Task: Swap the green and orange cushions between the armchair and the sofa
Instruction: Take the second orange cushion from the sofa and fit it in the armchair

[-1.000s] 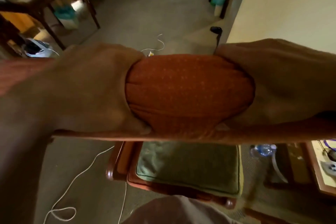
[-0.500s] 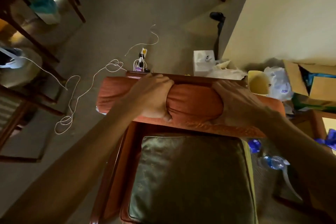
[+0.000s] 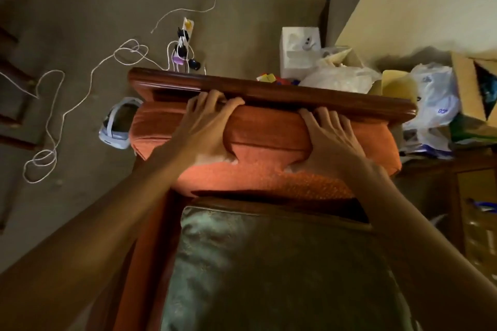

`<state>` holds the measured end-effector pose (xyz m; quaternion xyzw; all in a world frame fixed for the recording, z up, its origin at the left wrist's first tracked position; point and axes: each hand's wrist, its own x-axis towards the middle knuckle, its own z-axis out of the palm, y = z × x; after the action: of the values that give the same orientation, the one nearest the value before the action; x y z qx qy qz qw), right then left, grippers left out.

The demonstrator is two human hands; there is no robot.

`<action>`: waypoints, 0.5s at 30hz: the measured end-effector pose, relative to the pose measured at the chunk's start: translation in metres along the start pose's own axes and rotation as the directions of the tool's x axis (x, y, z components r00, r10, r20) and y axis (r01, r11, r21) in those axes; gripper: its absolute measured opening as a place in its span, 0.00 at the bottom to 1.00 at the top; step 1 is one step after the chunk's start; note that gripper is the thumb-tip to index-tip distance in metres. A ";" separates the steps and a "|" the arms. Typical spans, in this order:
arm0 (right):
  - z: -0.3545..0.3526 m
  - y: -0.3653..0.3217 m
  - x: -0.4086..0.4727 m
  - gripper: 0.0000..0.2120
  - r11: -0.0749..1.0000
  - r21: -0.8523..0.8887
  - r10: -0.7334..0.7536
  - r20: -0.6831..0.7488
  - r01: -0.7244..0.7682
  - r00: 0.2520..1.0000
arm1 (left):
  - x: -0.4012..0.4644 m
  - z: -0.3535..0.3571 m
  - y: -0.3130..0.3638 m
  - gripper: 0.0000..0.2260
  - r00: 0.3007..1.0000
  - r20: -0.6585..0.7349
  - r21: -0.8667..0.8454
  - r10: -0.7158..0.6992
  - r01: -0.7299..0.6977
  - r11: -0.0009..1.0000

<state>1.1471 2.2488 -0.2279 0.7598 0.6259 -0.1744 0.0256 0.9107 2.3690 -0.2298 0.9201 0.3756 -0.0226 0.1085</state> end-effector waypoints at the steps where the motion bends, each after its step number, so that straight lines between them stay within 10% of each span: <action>1: 0.003 -0.012 -0.008 0.60 1.000 0.030 -0.007 -0.044 0.009 0.999 | -0.010 0.006 0.012 0.52 0.998 -0.053 -0.006 0.041 -0.041 0.999; 5: 0.022 -0.041 -0.037 0.51 0.979 0.024 -0.200 -0.083 0.203 0.976 | -0.039 0.018 0.001 0.47 0.974 0.000 0.073 0.228 -0.227 0.971; 12: 0.011 0.091 -0.072 0.37 0.989 -0.041 -0.142 -0.076 0.139 0.987 | -0.053 0.000 -0.107 0.46 0.996 0.086 0.030 0.004 -0.006 1.000; 15: 0.008 0.053 -0.075 0.30 0.997 0.069 -0.019 -0.208 0.034 0.978 | -0.059 0.001 -0.063 0.41 0.977 -0.182 -0.103 -0.113 0.096 0.990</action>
<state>1.1844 2.1643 -0.2228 0.7657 0.6286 -0.1171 -0.0697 0.8246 2.3719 -0.2349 0.8910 0.4326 0.0760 0.1146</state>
